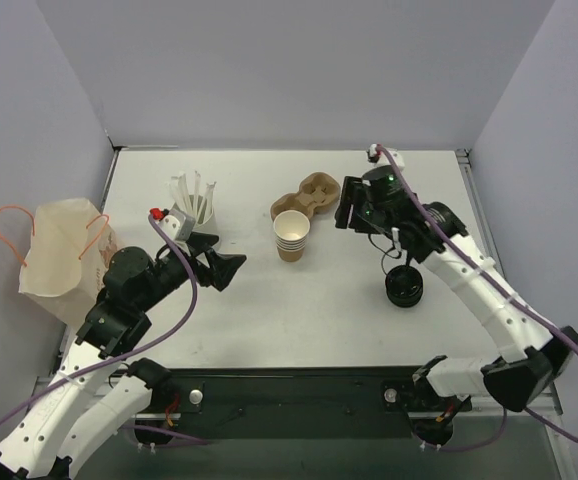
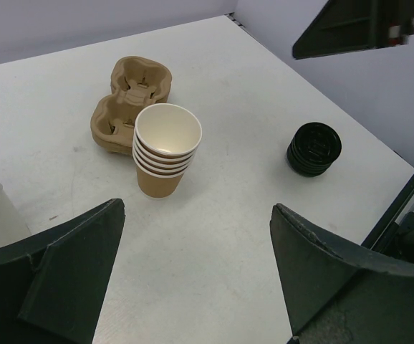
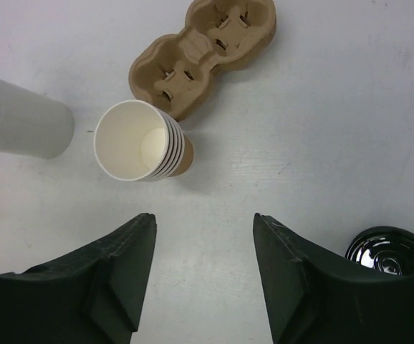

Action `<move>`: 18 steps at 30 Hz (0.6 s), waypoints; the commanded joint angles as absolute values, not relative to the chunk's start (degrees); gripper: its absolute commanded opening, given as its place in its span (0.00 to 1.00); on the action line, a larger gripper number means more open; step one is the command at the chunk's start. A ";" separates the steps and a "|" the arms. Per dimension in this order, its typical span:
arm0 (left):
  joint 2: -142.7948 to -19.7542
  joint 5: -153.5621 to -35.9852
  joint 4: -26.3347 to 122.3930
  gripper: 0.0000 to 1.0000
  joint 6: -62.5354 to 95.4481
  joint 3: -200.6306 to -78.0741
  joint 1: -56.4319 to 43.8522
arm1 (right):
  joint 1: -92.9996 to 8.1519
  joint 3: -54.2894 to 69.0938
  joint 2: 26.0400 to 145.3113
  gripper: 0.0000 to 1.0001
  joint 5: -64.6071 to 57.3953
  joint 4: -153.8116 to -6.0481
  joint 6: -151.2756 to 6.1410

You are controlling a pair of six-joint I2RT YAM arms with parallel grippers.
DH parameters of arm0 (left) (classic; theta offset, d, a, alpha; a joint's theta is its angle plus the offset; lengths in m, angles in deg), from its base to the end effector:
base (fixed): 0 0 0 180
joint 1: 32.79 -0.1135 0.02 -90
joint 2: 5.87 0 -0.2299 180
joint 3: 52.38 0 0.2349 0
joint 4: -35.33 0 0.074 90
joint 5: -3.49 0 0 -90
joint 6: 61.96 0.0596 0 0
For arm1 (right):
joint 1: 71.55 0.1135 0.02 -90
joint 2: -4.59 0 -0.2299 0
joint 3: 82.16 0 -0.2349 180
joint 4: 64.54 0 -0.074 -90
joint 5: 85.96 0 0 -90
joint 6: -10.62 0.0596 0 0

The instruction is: Pack the takeout coffee

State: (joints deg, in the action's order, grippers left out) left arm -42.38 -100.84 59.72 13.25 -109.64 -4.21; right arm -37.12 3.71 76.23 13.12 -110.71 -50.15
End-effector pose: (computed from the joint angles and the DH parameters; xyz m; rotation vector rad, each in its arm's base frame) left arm 0.1566 -0.1021 0.3251 0.3982 1.6432 -0.7784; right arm 0.2415 0.1541 0.3682 0.0131 2.0225 0.5597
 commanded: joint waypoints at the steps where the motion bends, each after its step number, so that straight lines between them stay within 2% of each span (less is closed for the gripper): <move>1: -42.34 -101.10 56.73 0.93 13.27 -109.90 -3.79 | -37.19 0.25 85.51 0.53 13.36 -108.17 -51.87; 5: -42.60 -101.45 56.64 0.93 13.27 -110.07 -3.79 | -37.27 -4.23 93.52 0.43 9.23 -106.76 -51.44; 13: -42.69 -102.24 56.37 0.93 13.18 -109.99 -3.79 | -37.19 -12.14 104.86 0.37 7.11 -106.76 -50.29; 18: -42.43 -102.51 56.20 0.93 13.01 -109.99 -3.79 | -37.27 -13.55 107.77 0.33 7.64 -106.84 -50.29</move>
State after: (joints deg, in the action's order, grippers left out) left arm -42.73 -101.15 59.67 13.25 -109.64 -4.01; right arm -37.12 -11.20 106.52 7.67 -106.54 -50.87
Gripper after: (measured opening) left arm 0.925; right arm 0.338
